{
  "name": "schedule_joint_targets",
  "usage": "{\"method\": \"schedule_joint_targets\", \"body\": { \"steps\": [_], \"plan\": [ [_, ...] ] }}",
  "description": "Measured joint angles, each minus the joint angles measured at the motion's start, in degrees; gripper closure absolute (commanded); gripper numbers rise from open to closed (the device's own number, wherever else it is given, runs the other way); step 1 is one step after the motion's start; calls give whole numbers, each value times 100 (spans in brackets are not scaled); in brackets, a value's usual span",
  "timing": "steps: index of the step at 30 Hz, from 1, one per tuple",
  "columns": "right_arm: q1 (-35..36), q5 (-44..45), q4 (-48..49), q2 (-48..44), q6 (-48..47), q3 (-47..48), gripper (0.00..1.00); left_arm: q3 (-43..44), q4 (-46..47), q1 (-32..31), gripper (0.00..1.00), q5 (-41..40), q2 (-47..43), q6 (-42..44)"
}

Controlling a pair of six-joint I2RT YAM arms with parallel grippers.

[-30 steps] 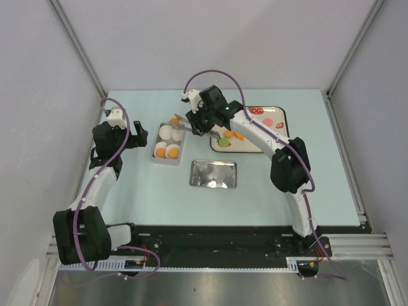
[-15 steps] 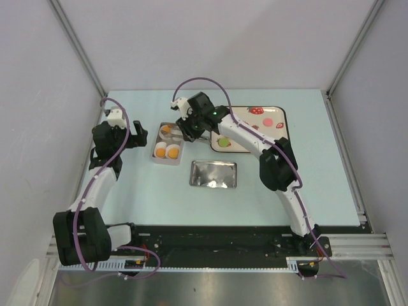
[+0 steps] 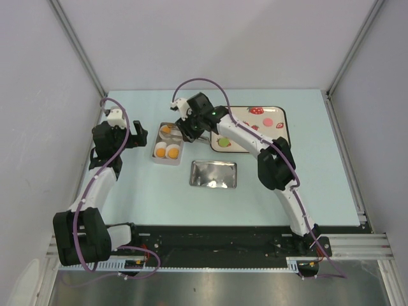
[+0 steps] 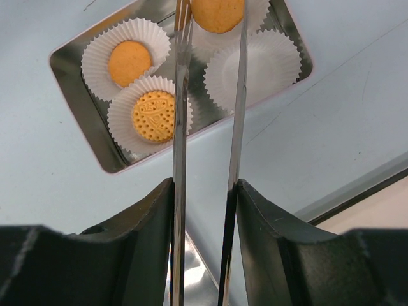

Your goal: Pack the cookies

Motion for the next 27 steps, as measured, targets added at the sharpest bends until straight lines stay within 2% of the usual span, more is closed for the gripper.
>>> {"method": "schedule_joint_targets", "body": {
  "steps": [13, 27],
  "plan": [
    [0, 2, -28, 177, -2, 72, 46, -11, 15, 0, 0, 0, 0, 0],
    [0, 2, -28, 177, -2, 96, 46, -81, 20, 0, 0, 0, 0, 0]
  ]
}}
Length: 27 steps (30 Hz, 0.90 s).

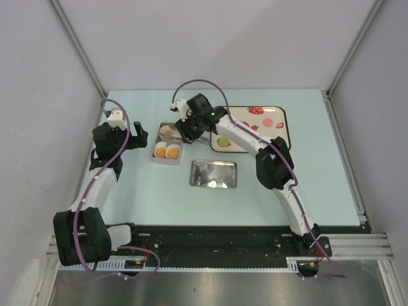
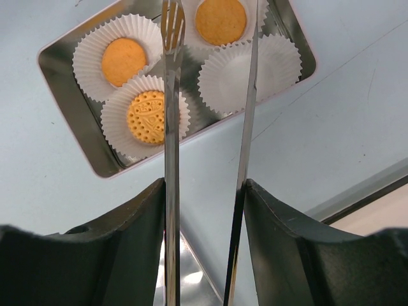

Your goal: Pack the cookies

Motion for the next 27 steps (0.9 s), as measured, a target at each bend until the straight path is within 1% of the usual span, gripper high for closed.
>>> {"method": "schedule_joint_targets", "body": {
  "steps": [11, 18, 23, 27],
  "plan": [
    [0, 0, -9, -2, 2, 291, 46, 0, 0, 0, 0, 0, 0, 0],
    [-50, 15, -55, -101, 11, 280, 46, 0, 0, 0, 0, 2, 0, 0],
    [-232, 70, -35, -684, 24, -232, 46, 0, 0, 0, 0, 2, -9, 0],
    [-570, 79, 83, -1488, 31, -1003, 46, -2, 0, 0, 0, 2, -52, 2]
  ]
}}
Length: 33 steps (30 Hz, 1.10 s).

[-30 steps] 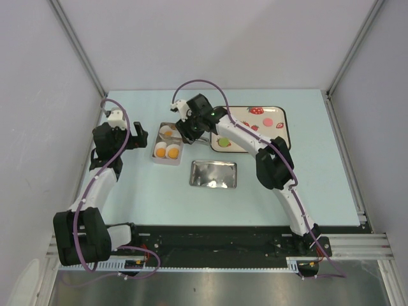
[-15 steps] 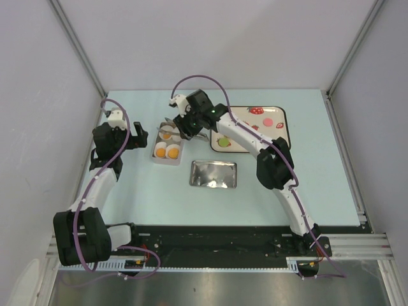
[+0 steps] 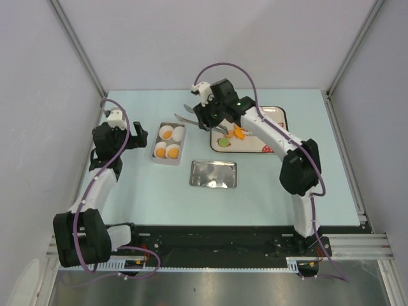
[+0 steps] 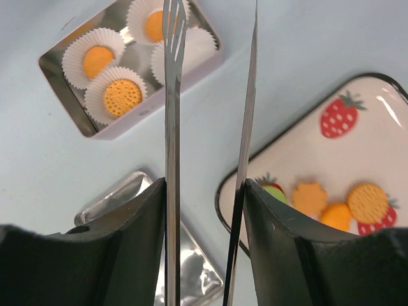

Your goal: Pack the cookies

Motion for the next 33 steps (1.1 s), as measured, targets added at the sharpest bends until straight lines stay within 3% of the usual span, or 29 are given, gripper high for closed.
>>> {"method": "schedule_joint_targets", "body": {
  "steps": [10, 18, 33],
  "plan": [
    [-901, -103, 284, -1661, 22, -1947, 47, -9, 7, 0, 0, 4, -26, 4],
    [-1539, -369, 201, -2197, -81, -3327, 47, -31, 28, 0, 0, 20, -39, 7],
    [-1810, -848, 232, -2627, -223, -4081, 46, -103, 35, 0, 0, 22, -44, 9]
  ]
}}
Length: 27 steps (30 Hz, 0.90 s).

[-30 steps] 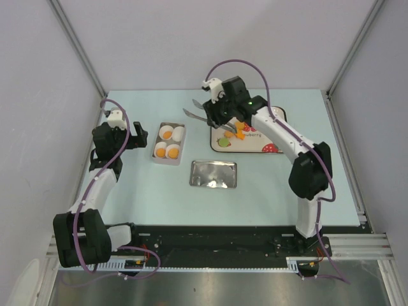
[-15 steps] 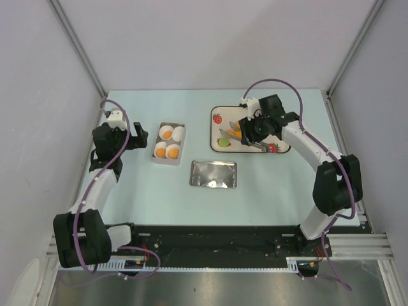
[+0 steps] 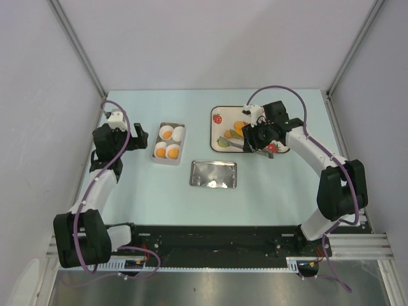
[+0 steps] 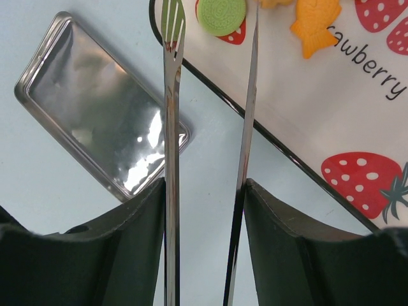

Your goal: Pack the cookies

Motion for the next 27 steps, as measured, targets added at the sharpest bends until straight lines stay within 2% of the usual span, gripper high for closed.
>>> {"method": "schedule_joint_targets", "body": {
  "steps": [27],
  "plan": [
    [127, -2, 363, 474, -7, -70, 46, -2, 4, 0, 0, 0, 0, 44]
  ]
}}
